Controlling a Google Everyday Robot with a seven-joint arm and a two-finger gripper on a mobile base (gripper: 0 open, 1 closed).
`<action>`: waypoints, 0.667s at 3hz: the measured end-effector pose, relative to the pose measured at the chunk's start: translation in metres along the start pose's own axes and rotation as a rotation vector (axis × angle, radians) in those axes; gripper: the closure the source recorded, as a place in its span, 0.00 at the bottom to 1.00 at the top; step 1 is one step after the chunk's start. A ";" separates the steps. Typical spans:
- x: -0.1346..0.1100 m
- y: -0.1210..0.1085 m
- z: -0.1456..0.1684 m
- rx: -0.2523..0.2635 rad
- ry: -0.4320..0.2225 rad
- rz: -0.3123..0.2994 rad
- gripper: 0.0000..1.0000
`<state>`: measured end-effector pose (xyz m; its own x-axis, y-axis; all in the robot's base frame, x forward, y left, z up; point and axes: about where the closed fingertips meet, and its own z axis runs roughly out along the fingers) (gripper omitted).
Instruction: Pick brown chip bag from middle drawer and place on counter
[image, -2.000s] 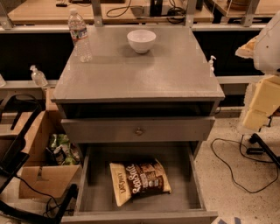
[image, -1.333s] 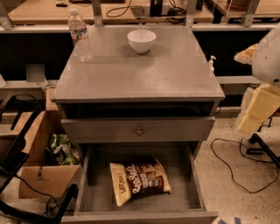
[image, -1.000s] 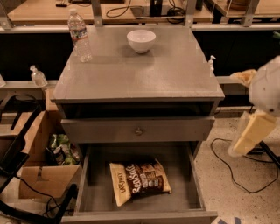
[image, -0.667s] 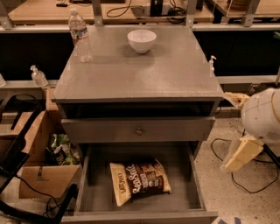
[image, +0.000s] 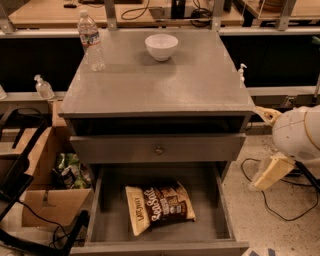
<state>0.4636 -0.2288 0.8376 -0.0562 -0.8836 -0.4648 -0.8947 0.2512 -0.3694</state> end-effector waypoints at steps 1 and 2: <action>0.010 0.012 0.037 -0.004 -0.026 0.013 0.00; 0.023 0.040 0.112 -0.049 -0.136 -0.002 0.00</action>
Offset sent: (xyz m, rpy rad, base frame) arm 0.0156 0.0403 -0.1576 0.1997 0.0095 0.1017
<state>0.4759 -0.1947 0.7217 0.0030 -0.8215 -0.5701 -0.9156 0.2270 -0.3319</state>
